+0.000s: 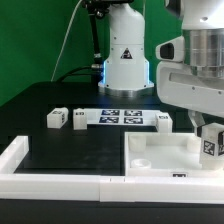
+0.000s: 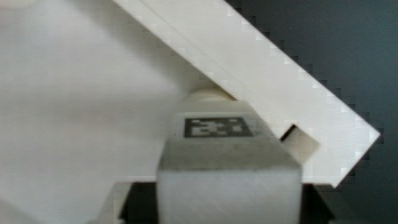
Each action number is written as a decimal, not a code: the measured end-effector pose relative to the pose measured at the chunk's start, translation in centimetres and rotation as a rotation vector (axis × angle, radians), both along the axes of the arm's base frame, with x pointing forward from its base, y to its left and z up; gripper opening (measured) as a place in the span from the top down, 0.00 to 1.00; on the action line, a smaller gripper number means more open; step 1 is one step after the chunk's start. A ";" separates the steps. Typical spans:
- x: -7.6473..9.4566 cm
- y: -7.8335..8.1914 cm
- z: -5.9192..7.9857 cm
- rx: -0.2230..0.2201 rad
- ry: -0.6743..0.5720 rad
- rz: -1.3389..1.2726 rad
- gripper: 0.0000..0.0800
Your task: Assemble one leg
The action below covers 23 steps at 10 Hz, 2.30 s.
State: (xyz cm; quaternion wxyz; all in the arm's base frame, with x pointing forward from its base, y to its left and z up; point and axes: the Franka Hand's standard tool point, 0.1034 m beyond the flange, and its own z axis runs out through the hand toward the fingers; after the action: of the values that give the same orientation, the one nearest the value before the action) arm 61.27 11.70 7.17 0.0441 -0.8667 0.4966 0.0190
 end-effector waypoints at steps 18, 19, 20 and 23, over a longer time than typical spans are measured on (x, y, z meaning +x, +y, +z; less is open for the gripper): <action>0.9 0.2 -0.4 -0.051 -0.067 1.027 0.19; 0.9 0.2 -0.5 -0.051 -0.067 1.022 0.35; 0.9 0.2 -0.5 -0.051 -0.067 1.022 0.35; 0.9 0.2 -0.5 -0.051 -0.064 0.987 0.64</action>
Offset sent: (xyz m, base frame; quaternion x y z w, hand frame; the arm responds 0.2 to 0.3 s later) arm 0.0012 -0.0066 -0.0005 -0.0034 -0.0077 0.1141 0.9934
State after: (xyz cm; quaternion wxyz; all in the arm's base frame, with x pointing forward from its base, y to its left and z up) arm 62.20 11.92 6.72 0.0240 -0.9994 0.0256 -0.0011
